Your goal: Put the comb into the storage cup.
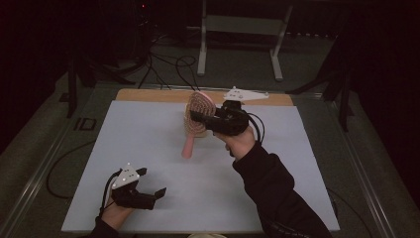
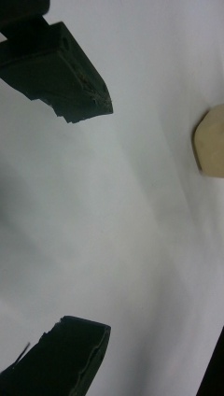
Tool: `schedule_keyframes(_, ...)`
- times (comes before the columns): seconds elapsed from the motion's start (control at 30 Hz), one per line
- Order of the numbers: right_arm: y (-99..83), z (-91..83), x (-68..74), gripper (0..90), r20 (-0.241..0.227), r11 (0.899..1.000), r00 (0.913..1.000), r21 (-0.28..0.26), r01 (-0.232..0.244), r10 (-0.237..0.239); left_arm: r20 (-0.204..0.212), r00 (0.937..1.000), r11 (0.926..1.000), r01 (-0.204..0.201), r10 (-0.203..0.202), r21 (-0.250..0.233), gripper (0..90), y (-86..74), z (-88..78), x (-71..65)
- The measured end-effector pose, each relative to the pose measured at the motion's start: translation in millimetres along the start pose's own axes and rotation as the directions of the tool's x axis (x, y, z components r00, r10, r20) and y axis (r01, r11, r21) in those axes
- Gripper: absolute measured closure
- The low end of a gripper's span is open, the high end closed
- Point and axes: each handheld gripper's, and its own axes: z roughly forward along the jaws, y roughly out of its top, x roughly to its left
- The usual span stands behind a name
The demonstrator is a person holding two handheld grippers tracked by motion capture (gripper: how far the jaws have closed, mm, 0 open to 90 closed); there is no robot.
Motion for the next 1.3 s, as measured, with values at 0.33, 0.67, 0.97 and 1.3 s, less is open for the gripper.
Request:
schedule_keyframes(0.33, 11.2, -1.2, -2.7, 63.8, 0.009, 1.0, 0.9999, -0.02, 0.009, -0.009, 0.024, 0.9996, 0.9991, 0.012, -0.011, -0.042, 0.1, -7.5, -8.0, 4.6)
schedule_keyframes(0.67, 25.7, -1.7, -8.7, 63.8, 0.024, 0.999, 0.9996, -0.042, 0.015, -0.014, 0.008, 0.9998, 0.9991, 0.016, -0.016, -0.039, 0.1, -10.4, -9.3, 5.0)
schedule_keyframes(0.97, 37.0, -0.9, -21.5, 63.8, 0.054, 0.998, 0.9985, -0.058, 0.01, -0.007, 0.012, 0.9999, 0.9988, 0.006, -0.006, -0.049, 0.1, -9.7, -10.9, 4.4)
schedule_keyframes(1.3, 44.9, 3.8, -35.0, 63.8, 0.085, 0.997, 0.9964, -0.08, 0.007, -0.001, 0.012, 0.9998, 0.9987, 0.014, -0.014, -0.049, 0.1, -9.5, -10.9, 5.2)
